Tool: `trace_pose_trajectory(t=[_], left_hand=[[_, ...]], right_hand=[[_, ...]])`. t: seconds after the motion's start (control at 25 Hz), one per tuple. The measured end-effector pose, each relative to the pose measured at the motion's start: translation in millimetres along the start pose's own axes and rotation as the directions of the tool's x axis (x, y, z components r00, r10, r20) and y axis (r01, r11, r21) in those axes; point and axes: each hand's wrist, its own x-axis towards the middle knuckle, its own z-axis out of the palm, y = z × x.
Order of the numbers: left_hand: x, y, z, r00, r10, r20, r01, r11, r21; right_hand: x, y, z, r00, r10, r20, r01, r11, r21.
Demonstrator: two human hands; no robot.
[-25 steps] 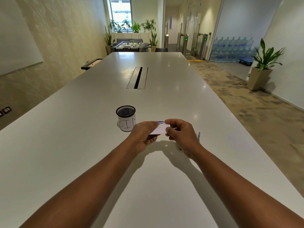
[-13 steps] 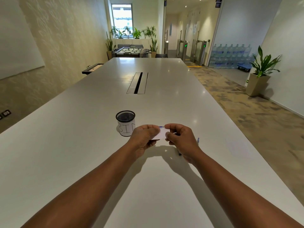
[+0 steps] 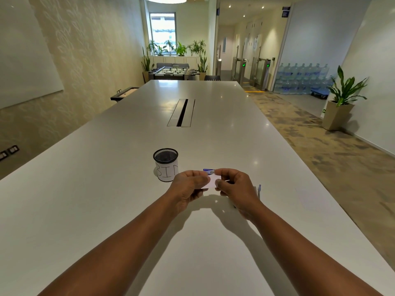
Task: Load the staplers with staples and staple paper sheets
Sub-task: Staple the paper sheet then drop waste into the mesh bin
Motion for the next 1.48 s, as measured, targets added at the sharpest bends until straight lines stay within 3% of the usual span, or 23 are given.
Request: trace_pose_trajectory(t=[0.16, 0.6, 0.88, 1.04, 1.24, 1.48], left_hand=[[1.8, -0.1, 0.3, 0.999, 0.009, -0.051, -0.009, 1.0, 0.006], [1.0, 0.8, -2.9, 0.998, 0.013, 0.062, -0.01, 0.999, -0.051], [4.7, 1.1, 0.1, 0.999, 0.014, -0.036, -0.016, 0.998, -0.062], [4.4, 3.0, -4.2, 0.998, 0.032, 0.045, -0.03, 0.998, -0.048], [4.5, 2.4, -6.4, 0.994, 0.029, 0.108, -0.011, 0.986, -0.165], [11.4, -2.4, -14.2, 0.991, 0.098, 0.089, -0.075, 0.97, -0.233]], right_hand=[[-0.1, -1.1, -0.4, 1.0, 0.0, 0.01, 0.0, 1.0, -0.013], [-1.8, -4.6, -1.7, 1.0, -0.019, -0.007, 0.018, 1.0, -0.013], [-6.2, -13.4, -1.3, 0.999, -0.04, 0.017, 0.04, 0.999, -0.033], [-5.8, -15.6, -1.2, 0.999, -0.039, 0.009, 0.039, 0.999, -0.024], [-1.8, -11.7, -0.9, 0.993, -0.053, -0.11, 0.053, 0.999, 0.0], [1.4, -9.2, 1.6, 0.995, -0.008, -0.097, 0.017, 0.995, 0.095]])
